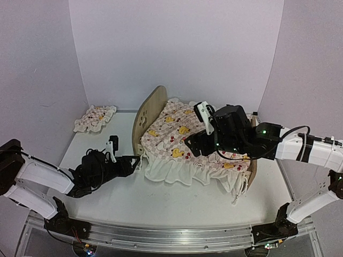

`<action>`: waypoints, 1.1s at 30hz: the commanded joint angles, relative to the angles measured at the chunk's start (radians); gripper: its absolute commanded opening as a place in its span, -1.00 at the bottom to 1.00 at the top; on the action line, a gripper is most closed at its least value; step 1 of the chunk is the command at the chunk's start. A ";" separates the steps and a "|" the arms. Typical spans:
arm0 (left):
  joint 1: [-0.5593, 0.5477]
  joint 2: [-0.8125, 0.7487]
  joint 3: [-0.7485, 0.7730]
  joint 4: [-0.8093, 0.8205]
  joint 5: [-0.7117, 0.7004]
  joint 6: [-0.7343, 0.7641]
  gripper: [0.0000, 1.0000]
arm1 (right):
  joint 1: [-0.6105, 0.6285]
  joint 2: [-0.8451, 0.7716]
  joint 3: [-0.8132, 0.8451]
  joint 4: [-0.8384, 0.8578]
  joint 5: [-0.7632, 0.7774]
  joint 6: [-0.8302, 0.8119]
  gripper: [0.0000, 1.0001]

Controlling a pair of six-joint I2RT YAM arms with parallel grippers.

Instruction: Set up the pet bed

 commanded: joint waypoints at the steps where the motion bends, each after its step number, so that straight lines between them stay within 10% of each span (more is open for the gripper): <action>1: 0.012 0.085 0.126 -0.007 0.101 0.056 -0.17 | 0.005 -0.013 0.043 0.025 -0.011 0.009 0.66; 27: 0.056 0.232 0.271 0.032 0.076 0.069 -0.87 | 0.005 -0.069 -0.007 0.007 0.044 0.034 0.67; 33: 0.056 0.083 0.293 -0.268 0.089 0.137 -1.00 | -0.008 -0.055 -0.036 -0.178 0.092 0.133 0.55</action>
